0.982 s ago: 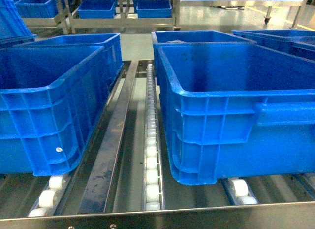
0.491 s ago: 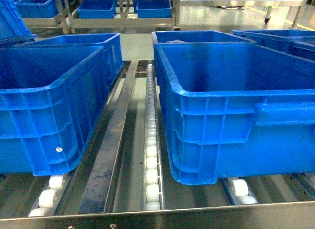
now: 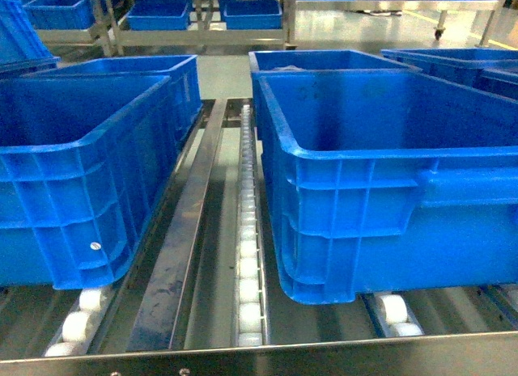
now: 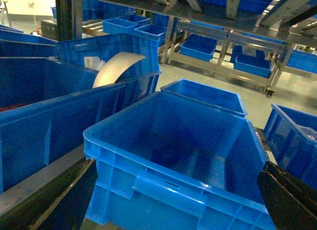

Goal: Sort blue parts and orange caps into right shelf containers

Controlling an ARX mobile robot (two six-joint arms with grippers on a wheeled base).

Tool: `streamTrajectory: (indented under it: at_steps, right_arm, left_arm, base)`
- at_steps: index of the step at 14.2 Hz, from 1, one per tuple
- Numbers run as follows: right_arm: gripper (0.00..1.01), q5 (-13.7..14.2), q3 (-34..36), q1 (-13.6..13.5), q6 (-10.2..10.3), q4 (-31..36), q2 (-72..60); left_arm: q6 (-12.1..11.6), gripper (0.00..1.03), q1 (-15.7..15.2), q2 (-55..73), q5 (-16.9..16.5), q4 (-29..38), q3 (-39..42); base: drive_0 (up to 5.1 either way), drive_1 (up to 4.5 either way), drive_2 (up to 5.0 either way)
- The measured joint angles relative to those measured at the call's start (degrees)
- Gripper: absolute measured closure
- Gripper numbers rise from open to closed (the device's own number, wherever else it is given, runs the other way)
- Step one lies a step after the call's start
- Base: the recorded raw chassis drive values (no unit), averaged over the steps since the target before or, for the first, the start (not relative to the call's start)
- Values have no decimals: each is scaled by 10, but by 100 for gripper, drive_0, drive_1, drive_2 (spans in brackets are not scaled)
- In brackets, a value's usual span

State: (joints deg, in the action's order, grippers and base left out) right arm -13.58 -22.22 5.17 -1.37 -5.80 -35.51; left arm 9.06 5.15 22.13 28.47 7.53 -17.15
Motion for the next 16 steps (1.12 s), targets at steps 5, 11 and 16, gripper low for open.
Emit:
streamTrajectory:
  at_steps: [5,11,16]
  right_arm:
    - [60,40,-78,-54,-7,176,-199]
    - [60,73,-205,-97,-35,265,-403]
    - [60,112,-319,-151,-58,299,-570]
  left_arm:
    - [0,5,0,0,0,0,0]
    - [0,5,0,0,0,0,0]
    - [0,5,0,0,0,0,0]
  base:
    - [0,0,0]
    - [0,0,0]
    - [0,0,0]
